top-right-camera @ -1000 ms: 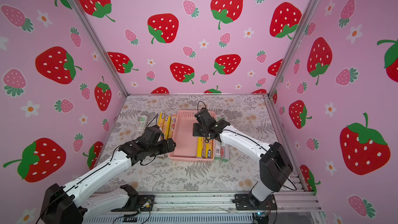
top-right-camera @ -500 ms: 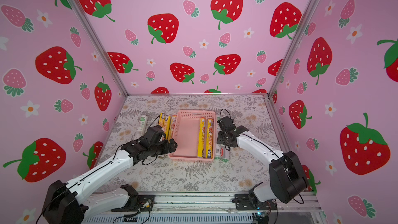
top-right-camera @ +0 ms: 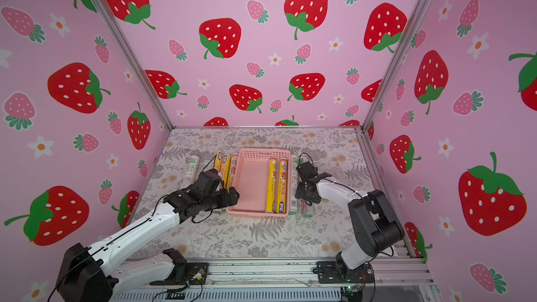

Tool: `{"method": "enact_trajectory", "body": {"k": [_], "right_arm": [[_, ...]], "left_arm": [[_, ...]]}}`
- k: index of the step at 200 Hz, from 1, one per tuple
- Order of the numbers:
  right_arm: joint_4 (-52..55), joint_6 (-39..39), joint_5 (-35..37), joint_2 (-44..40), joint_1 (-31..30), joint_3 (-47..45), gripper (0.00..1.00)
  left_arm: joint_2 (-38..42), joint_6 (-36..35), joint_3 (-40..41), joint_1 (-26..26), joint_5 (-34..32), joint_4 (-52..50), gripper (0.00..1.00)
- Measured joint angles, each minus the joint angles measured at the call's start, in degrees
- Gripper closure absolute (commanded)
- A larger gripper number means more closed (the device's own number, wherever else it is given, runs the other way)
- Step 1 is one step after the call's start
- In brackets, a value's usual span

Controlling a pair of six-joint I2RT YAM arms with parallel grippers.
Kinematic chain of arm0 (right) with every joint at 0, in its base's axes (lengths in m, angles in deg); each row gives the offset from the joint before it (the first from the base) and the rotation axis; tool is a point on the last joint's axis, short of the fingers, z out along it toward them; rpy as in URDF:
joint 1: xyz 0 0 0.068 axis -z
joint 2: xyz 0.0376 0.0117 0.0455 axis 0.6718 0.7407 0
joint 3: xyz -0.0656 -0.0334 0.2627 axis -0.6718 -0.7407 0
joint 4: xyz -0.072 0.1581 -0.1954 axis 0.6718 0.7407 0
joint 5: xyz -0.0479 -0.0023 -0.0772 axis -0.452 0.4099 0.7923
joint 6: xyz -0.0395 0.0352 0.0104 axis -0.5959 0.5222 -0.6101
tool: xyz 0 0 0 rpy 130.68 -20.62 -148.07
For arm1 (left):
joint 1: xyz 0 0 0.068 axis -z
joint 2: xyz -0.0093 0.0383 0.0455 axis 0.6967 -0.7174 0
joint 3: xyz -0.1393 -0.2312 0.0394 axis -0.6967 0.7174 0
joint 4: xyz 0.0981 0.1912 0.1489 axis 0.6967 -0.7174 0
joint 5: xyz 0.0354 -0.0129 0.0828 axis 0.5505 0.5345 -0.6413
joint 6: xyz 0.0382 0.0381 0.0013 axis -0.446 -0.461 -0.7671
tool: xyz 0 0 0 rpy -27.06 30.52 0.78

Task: Put the plastic wrap into the basket
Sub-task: Pick up the plastic wrap from the center of the board.

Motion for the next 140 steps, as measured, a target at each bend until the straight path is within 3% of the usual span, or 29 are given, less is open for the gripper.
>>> {"method": "enact_trajectory", "body": {"k": [58,90,140], "right_arm": [[-3.9,0.7,-0.7,0.5,1.7,-0.9,0.47],[-5.3,1.0,-0.6,-1.1,2.0,-2.8,0.61],[2.7,0.9,1.5,-9.6,2.2,-2.9,0.7]], "left_arm": [[0.4,-0.7,-0.6,0.0,-2.3,0.0,0.02],[0.1,-2.3,-4.2,0.0,-2.8,-0.1,0.02],[-0.2,-3.2,-7.0,0.0,-2.8,0.1,0.02]]}}
